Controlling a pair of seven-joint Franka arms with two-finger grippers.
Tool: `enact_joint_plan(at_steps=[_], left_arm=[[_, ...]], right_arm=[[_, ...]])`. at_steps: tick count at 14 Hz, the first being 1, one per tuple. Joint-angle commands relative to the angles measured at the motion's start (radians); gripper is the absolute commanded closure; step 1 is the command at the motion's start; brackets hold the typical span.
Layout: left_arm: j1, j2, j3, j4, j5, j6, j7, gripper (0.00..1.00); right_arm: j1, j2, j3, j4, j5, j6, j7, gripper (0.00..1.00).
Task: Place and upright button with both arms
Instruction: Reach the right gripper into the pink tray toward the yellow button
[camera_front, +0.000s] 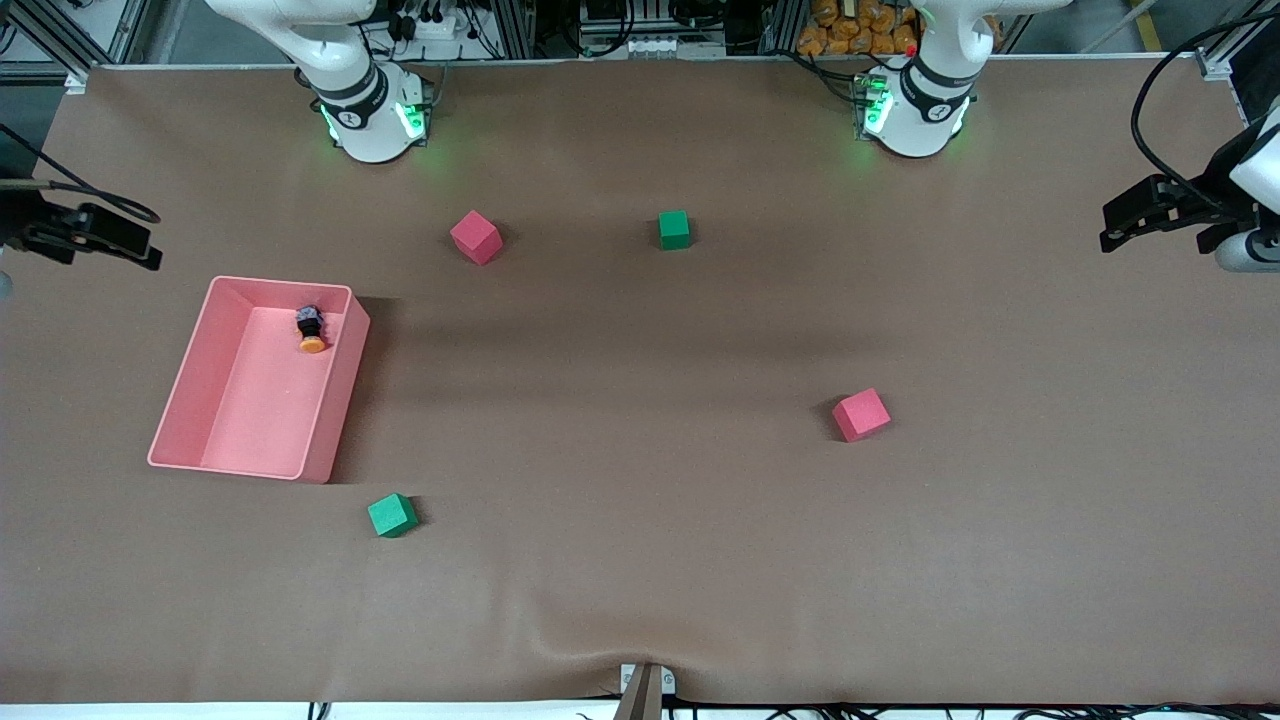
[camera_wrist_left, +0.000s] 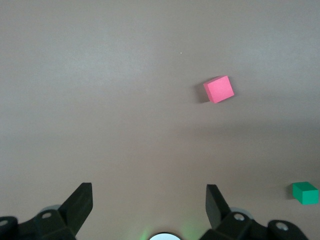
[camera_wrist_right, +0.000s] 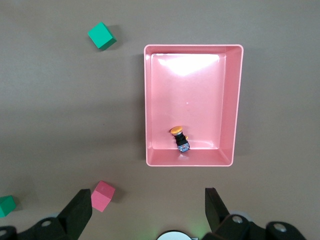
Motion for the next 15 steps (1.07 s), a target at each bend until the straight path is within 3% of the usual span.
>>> enact_joint_plan(at_steps=[1, 7, 15], left_arm=[[0.006, -0.001, -0.002, 0.009, -0.012, 0.002, 0.015, 0.0], [0.005, -0.001, -0.003, 0.008, -0.014, -0.001, 0.017, 0.0], [0.005, -0.002, -0.009, 0.009, -0.014, 0.0, 0.023, 0.0]], right_arm=[[0.012, 0.105, 0.002, 0.022, -0.006, -0.029, 0.01, 0.0], [-0.095, 0.235, -0.001, -0.009, -0.01, 0.013, -0.028, 0.0], [-0.129, 0.192, -0.001, -0.372, -0.037, 0.35, -0.04, 0.0]])
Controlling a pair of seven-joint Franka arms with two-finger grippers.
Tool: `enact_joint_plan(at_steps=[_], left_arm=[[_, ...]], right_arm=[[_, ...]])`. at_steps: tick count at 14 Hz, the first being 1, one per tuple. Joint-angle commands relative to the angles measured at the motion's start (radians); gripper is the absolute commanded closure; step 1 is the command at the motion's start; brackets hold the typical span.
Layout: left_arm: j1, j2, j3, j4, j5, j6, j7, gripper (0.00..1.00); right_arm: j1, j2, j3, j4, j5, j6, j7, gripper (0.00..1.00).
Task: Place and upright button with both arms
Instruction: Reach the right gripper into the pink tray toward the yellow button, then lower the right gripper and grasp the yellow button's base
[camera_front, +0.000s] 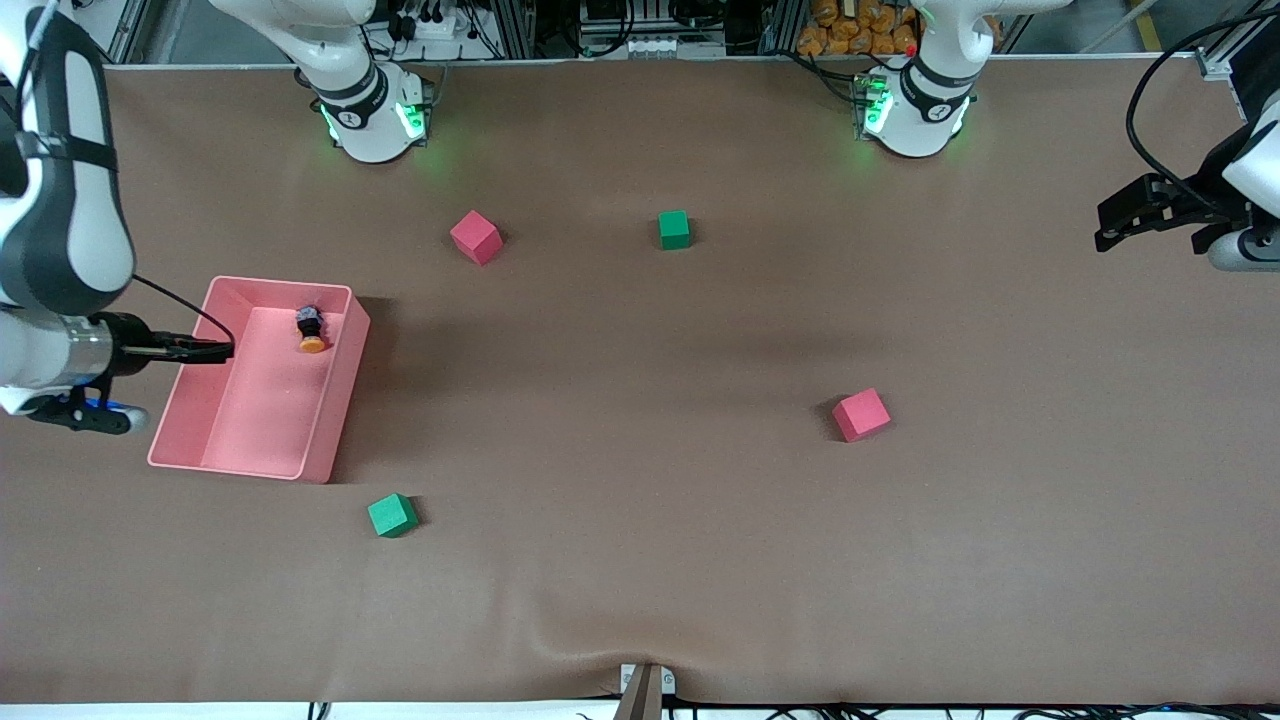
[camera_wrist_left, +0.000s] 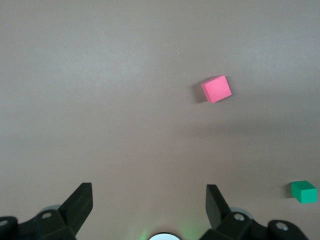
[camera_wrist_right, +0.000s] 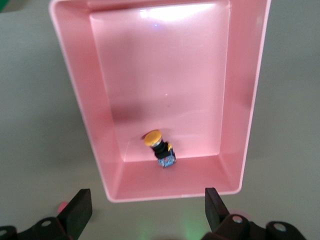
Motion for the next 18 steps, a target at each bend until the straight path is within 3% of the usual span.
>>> enact_joint_plan(at_steps=[1, 7, 12, 18], left_arm=[[0.003, -0.001, -0.002, 0.008, -0.012, 0.0, 0.023, 0.0], [0.005, -0.01, -0.002, 0.008, -0.01, -0.004, 0.023, 0.0], [0.008, -0.01, 0.006, 0.008, -0.012, -0.004, 0.076, 0.0], [0.011, -0.008, 0.007, 0.011, -0.01, 0.002, 0.078, 0.0]], right_arm=[[-0.032, -0.06, 0.011, -0.17, -0.016, 0.143, -0.034, 0.0], [-0.051, -0.069, 0.013, -0.354, -0.016, 0.388, -0.069, 0.0], [-0.051, -0.106, 0.013, -0.573, -0.013, 0.627, -0.066, 0.0], [-0.046, -0.097, 0.016, -0.598, -0.001, 0.646, -0.052, 0.0]])
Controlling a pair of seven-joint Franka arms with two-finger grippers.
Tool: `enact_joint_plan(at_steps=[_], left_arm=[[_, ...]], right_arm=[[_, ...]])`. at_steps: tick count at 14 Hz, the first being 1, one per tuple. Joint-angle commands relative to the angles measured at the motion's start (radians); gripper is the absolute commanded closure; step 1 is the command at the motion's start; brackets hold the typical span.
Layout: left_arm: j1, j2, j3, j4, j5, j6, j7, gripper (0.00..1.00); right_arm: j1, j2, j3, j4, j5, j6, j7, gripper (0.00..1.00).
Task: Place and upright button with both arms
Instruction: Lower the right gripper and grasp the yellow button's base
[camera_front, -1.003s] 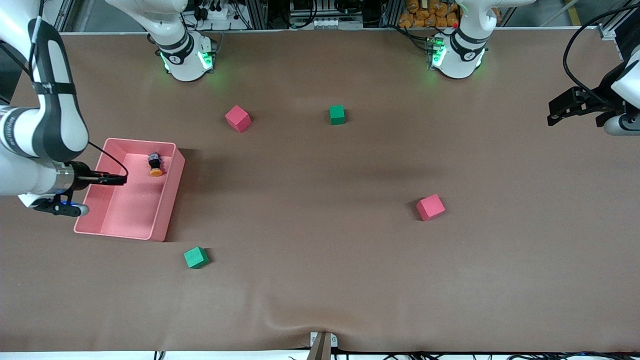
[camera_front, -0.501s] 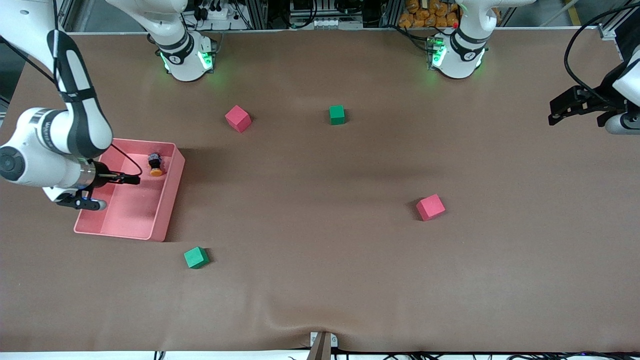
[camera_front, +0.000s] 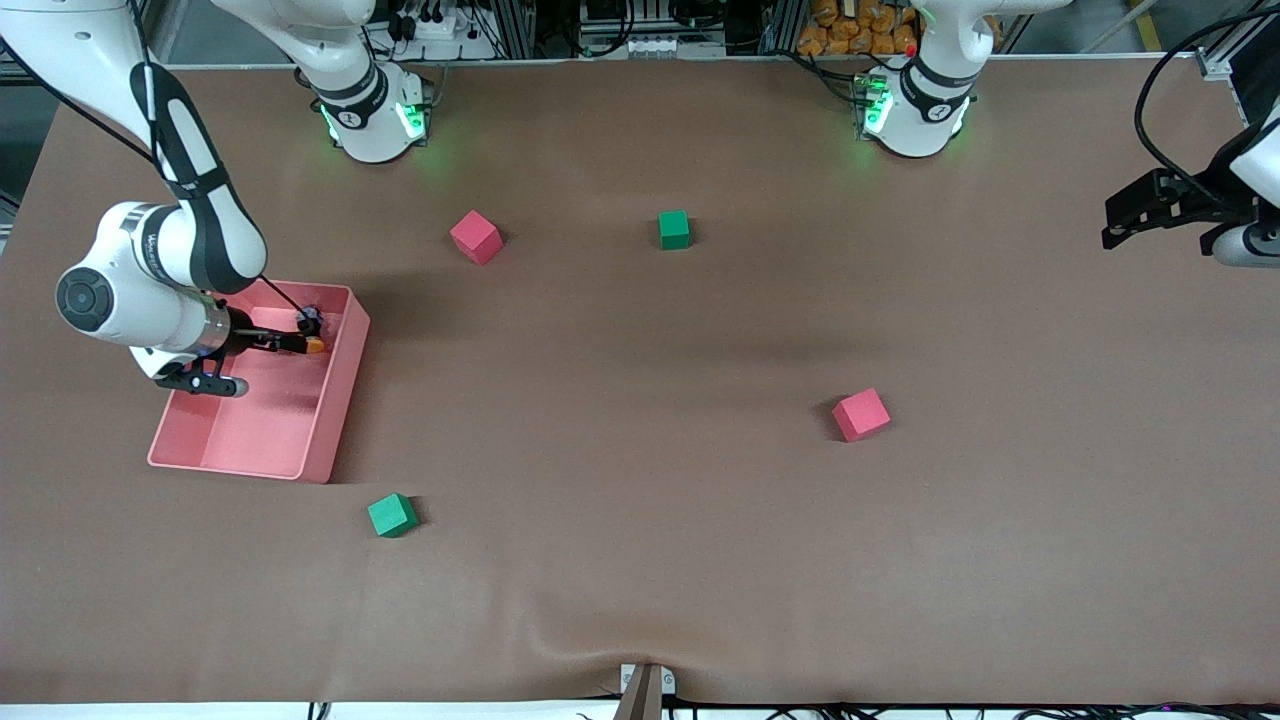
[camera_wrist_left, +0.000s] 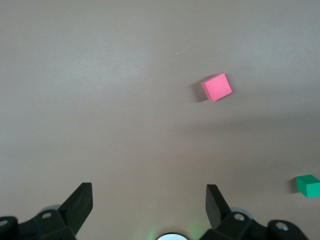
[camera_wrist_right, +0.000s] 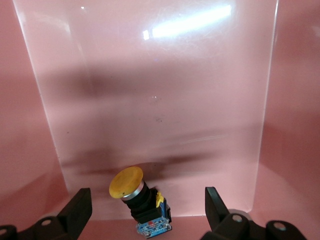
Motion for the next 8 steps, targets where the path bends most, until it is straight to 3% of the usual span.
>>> enact_joint_plan(at_steps=[1, 8], left_arm=[[0.008, -0.007, 0.0, 0.01, -0.009, 0.002, 0.021, 0.0], [0.006, -0.004, 0.0, 0.01, -0.009, 0.003, 0.02, 0.0]], right_arm=[[-0.009, -0.037, 0.013, -0.036, 0.003, -0.009, 0.006, 0.0], [-0.01, -0.039, 0.011, -0.073, 0.003, -0.009, 0.003, 0.0]])
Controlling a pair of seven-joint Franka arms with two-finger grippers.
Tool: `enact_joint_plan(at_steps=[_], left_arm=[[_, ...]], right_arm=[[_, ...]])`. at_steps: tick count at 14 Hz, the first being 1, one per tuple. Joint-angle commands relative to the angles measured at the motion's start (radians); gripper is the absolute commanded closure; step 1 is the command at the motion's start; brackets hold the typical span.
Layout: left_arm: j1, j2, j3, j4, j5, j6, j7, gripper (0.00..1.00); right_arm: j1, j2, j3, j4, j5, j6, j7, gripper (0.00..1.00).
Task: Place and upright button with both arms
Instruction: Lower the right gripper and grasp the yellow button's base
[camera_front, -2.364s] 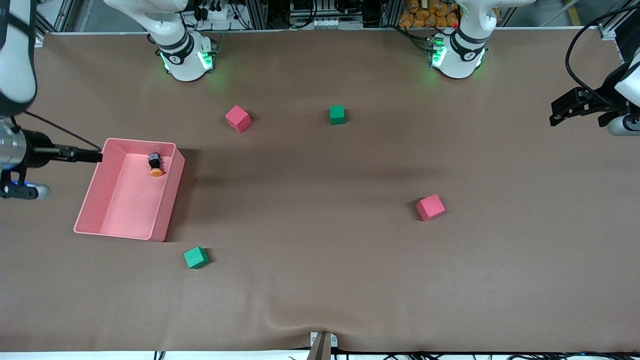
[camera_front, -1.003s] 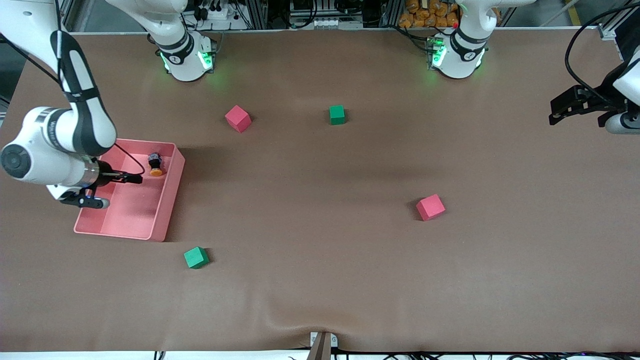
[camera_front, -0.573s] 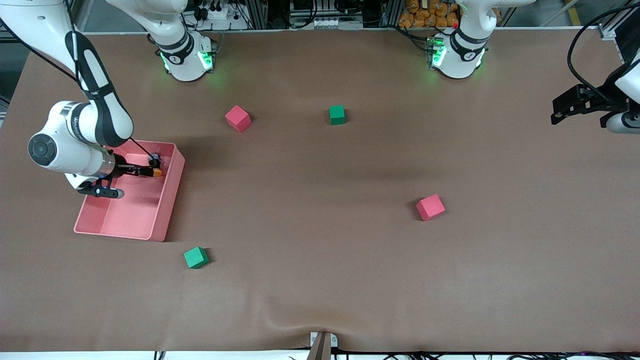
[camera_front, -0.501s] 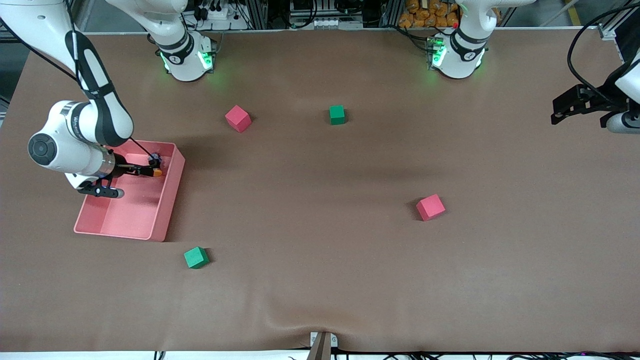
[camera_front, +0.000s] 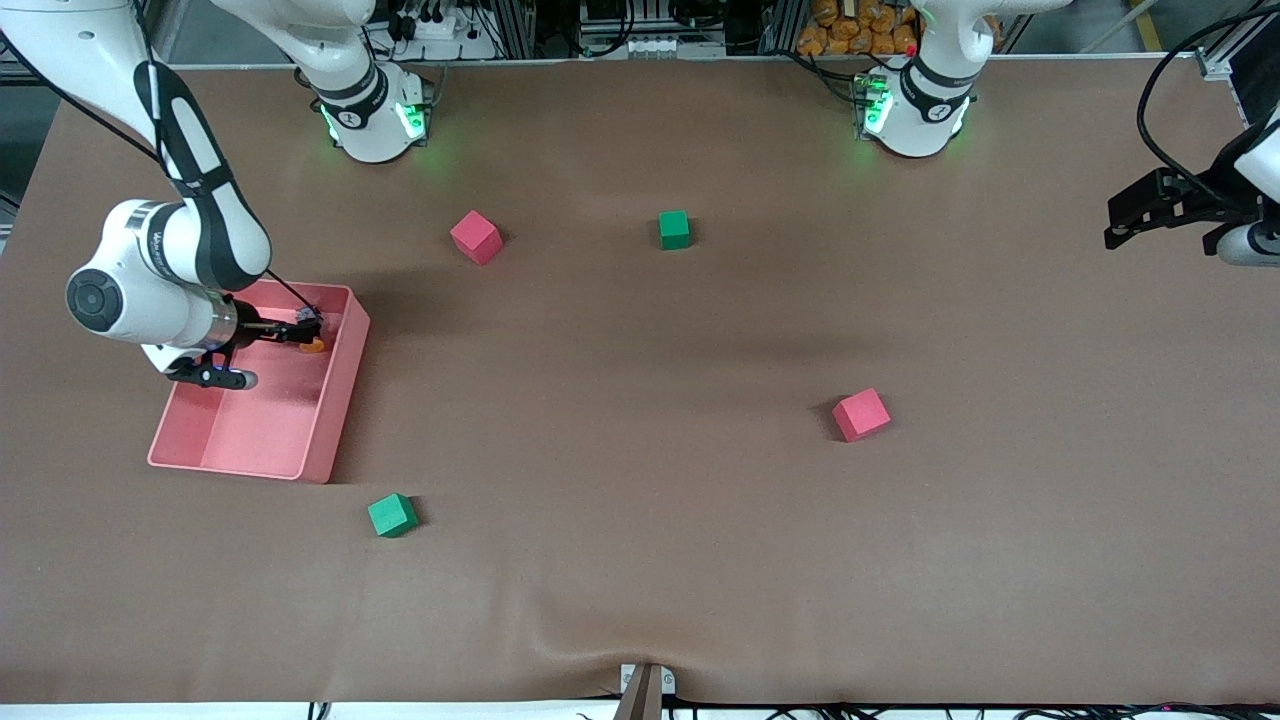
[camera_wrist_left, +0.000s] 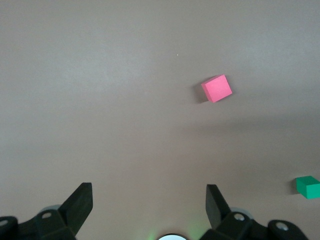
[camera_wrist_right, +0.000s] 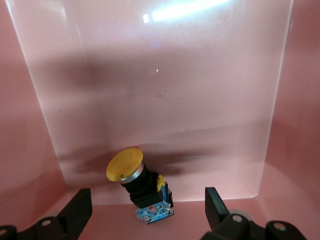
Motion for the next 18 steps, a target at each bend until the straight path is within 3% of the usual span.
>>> enact_joint_plan(at_steps=[1, 6, 15, 16, 18], left_arm=[[0.007, -0.003, 0.001, 0.006, -0.009, 0.003, 0.02, 0.0], [0.006, 0.002, 0.001, 0.015, -0.007, 0.023, 0.018, 0.0], [0.021, -0.012, 0.001, 0.015, -0.007, 0.022, 0.021, 0.0], [0.021, -0.01, -0.001, 0.015, -0.01, 0.022, 0.021, 0.0], [0.021, -0.01, -0.001, 0.015, -0.012, 0.022, 0.021, 0.0]], right_arm=[[-0.01, -0.035, 0.009, -0.048, 0.002, 0.044, 0.003, 0.0], [-0.009, -0.029, 0.008, -0.181, 0.001, 0.282, -0.003, 0.0], [-0.007, 0.003, 0.009, -0.18, 0.001, 0.273, -0.01, 0.0], [-0.006, 0.003, 0.009, -0.18, 0.001, 0.267, -0.01, 0.14], [-0.004, 0.005, 0.011, -0.178, 0.001, 0.235, -0.011, 0.82]])
